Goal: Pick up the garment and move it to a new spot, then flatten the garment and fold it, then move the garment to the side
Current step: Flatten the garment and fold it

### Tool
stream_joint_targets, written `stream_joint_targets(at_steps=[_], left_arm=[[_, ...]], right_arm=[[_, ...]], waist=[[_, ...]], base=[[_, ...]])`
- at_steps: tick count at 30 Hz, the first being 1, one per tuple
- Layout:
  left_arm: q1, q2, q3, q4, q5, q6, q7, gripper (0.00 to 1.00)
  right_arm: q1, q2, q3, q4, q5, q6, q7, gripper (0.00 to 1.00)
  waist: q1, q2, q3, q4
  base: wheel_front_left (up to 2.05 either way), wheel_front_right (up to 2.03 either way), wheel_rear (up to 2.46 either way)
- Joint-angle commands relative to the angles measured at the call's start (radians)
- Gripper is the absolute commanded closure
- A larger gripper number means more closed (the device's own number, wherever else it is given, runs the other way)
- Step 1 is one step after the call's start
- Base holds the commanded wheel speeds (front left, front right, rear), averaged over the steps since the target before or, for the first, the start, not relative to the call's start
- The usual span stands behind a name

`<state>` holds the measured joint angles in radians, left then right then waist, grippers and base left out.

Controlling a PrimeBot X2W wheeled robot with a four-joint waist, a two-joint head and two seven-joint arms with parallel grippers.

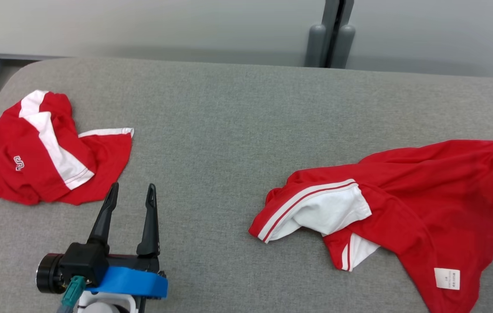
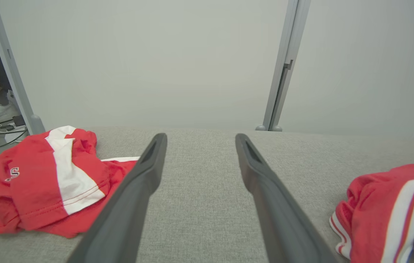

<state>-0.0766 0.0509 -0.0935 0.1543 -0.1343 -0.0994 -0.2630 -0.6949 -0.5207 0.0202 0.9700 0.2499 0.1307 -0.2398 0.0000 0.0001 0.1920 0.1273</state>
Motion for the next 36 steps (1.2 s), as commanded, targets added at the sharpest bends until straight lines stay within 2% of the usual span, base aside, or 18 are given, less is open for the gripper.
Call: stream_joint_targets(at_steps=[1, 6, 12, 17, 22, 27, 36], left_arm=[[0.013, -0.001, 0.008, 0.002, 0.008, -0.004, -0.003, 0.00], [0.039, -0.001, 0.029, -0.003, 0.017, -0.008, -0.003, 0.00], [0.061, -0.001, 0.042, -0.007, 0.025, -0.014, -0.003, 0.00], [0.067, -0.001, 0.045, -0.003, 0.028, -0.018, -0.003, 0.00], [0.073, -0.001, 0.040, 0.003, 0.033, -0.021, -0.003, 0.00], [0.086, -0.001, 0.039, 0.006, 0.037, -0.024, -0.003, 0.00], [0.078, -0.001, 0.024, 0.021, 0.041, -0.026, -0.003, 0.00]], right_arm=[[-0.001, 0.020, -0.008, -0.035, -0.003, 0.000, -0.015, 0.00], [0.094, 0.096, -0.020, -0.257, -0.026, 0.000, -0.025, 0.00], [0.285, 0.223, -0.010, -0.547, -0.041, 0.000, -0.026, 0.00], [0.449, 0.306, -0.007, -0.715, -0.060, 0.000, -0.026, 0.00], [0.587, 0.360, -0.018, -0.794, -0.075, 0.000, -0.026, 0.00], [0.700, 0.406, -0.029, -0.821, -0.091, 0.000, -0.026, 0.00], [0.731, 0.421, -0.022, -0.814, -0.105, 0.000, -0.026, 0.00]], waist=[[0.0000, -0.0001, -0.020, -0.017], [0.0000, -0.0001, -0.054, -0.057], [0.0000, -0.0001, -0.074, -0.093], [0.0000, -0.0001, -0.087, -0.103], [0.0000, -0.0001, -0.102, -0.106], [0.0000, -0.0001, -0.111, -0.108], [0.0000, -0.0001, -0.110, -0.119]], base=[[0.00, 0.00, 0.00], [0.00, 0.00, 0.00], [0.00, 0.00, 0.00], [0.00, 0.00, 0.00], [0.00, 0.00, 0.00], [0.00, 0.00, 0.00], [0.00, 0.00, 0.00]])
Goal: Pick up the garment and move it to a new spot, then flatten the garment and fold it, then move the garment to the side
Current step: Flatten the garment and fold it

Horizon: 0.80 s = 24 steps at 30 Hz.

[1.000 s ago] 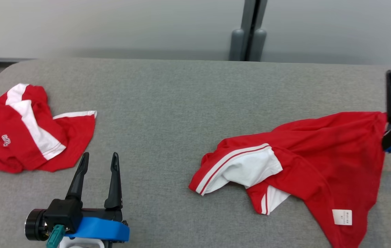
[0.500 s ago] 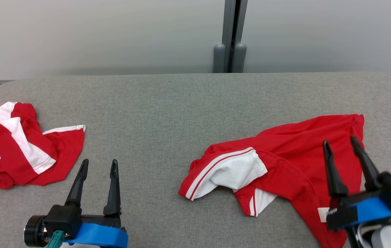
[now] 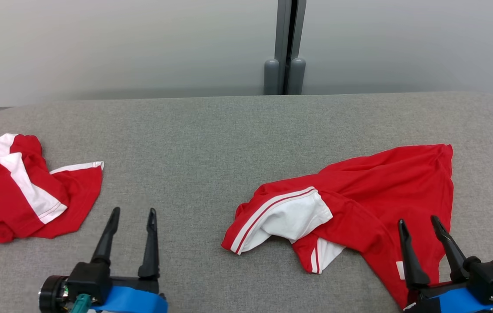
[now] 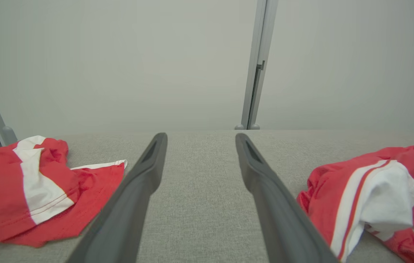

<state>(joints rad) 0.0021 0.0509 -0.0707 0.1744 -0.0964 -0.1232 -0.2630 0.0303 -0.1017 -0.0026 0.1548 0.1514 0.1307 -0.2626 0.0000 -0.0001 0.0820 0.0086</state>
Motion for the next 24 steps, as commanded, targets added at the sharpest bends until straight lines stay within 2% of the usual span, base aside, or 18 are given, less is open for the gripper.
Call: stream_joint_targets(at_steps=[1, 8, 15, 24], left_arm=[[-0.004, -0.001, -0.008, 0.004, 0.004, -0.003, -0.003, 0.00], [-0.013, -0.001, -0.139, 0.054, 0.005, -0.010, -0.003, 0.00], [-0.034, 0.007, -0.306, 0.165, -0.083, -0.010, -0.003, 0.00], [-0.072, 0.022, -0.366, 0.309, -0.180, -0.007, -0.003, 0.00]], right_arm=[[0.002, 0.003, 0.002, 0.003, -0.007, 0.000, -0.003, 0.00], [-0.019, 0.006, 0.012, 0.009, 0.002, 0.000, -0.003, 0.00], [-0.034, 0.014, 0.019, 0.007, 0.011, 0.000, -0.003, 0.00], [-0.051, 0.017, 0.011, 0.005, 0.017, 0.000, -0.003, 0.00]], waist=[[0.0000, 0.0001, -0.001, -0.002], [0.0000, 0.0001, 0.004, -0.018], [0.0000, 0.0001, 0.035, -0.050], [0.0000, 0.0001, 0.075, -0.095]], base=[[0.00, 0.00, 0.00], [0.00, 0.00, 0.00], [0.00, 0.00, 0.00], [0.00, 0.00, 0.00]])
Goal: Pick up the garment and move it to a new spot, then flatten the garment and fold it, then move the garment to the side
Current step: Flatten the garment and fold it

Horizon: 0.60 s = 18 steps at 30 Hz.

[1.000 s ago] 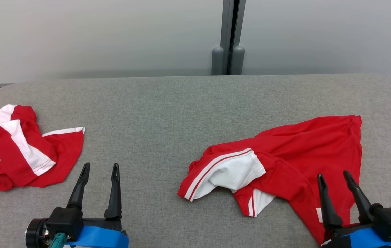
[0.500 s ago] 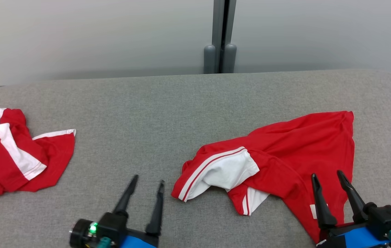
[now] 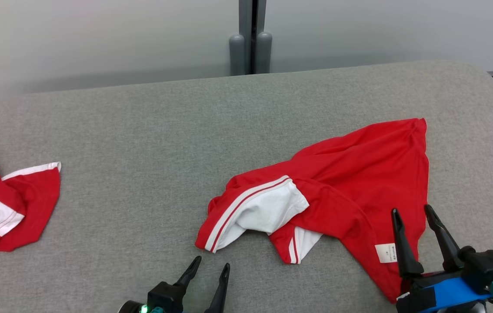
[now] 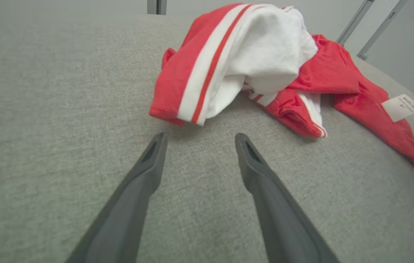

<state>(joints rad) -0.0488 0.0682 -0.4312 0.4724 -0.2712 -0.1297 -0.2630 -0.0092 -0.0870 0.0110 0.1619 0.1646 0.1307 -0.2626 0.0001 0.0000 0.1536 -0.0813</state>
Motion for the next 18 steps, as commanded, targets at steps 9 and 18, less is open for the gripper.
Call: stream_joint_targets(at_steps=[9, 18], left_arm=[[-0.094, 0.003, -0.026, 0.069, -0.059, -0.001, -0.003, 0.00], [-0.195, -0.010, -0.078, 0.086, -0.098, -0.001, -0.003, 0.00]], right_arm=[[-0.023, 0.006, -0.002, 0.005, 0.006, 0.000, -0.003, 0.00], [-0.027, 0.008, 0.002, 0.014, 0.013, 0.000, -0.003, 0.00]], waist=[[-0.0001, 0.0000, 0.016, -0.028], [-0.0001, 0.0000, 0.020, -0.034]], base=[[0.00, 0.00, 0.00], [0.00, 0.00, 0.00]])
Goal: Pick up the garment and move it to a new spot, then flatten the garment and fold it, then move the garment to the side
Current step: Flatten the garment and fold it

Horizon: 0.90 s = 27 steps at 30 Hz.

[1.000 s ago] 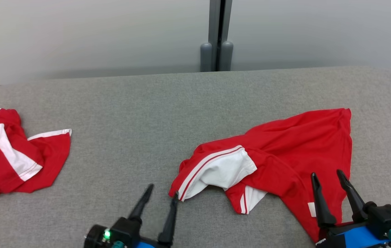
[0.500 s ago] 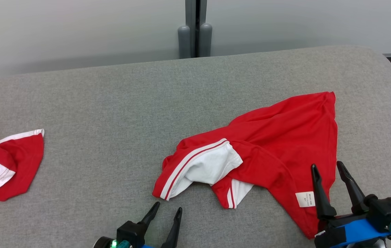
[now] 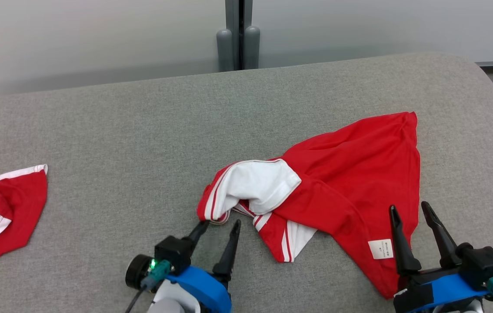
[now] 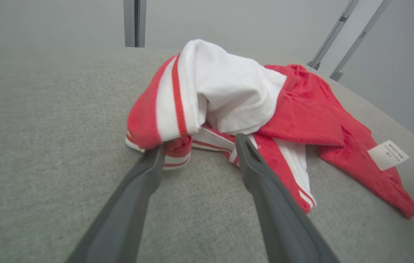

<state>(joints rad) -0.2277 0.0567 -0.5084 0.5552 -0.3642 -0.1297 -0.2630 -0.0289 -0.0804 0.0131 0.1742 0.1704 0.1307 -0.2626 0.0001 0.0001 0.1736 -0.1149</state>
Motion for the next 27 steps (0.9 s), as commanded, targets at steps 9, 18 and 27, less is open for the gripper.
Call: stream_joint_targets(at_steps=[9, 18, 27], left_arm=[[-0.105, -0.007, 0.042, 0.067, -0.063, -0.001, -0.003, 0.00], [-0.171, -0.006, 0.042, 0.110, -0.111, -0.001, -0.003, 0.00], [-0.227, -0.006, 0.053, 0.168, -0.153, -0.001, -0.003, 1.00]], right_arm=[[-0.020, 0.006, 0.011, 0.014, 0.016, 0.000, -0.003, 0.00], [-0.029, 0.013, 0.021, 0.023, 0.026, 0.000, -0.003, 0.00], [-0.024, 0.019, 0.020, 0.031, 0.022, 0.000, -0.003, 0.00]], waist=[[-0.0001, -0.0001, 0.010, -0.011], [-0.0001, -0.0001, 0.029, -0.028], [-0.0001, -0.0001, 0.031, -0.039]], base=[[0.00, 0.00, 0.00], [0.00, 0.00, 0.00], [0.00, 0.00, 0.00]])
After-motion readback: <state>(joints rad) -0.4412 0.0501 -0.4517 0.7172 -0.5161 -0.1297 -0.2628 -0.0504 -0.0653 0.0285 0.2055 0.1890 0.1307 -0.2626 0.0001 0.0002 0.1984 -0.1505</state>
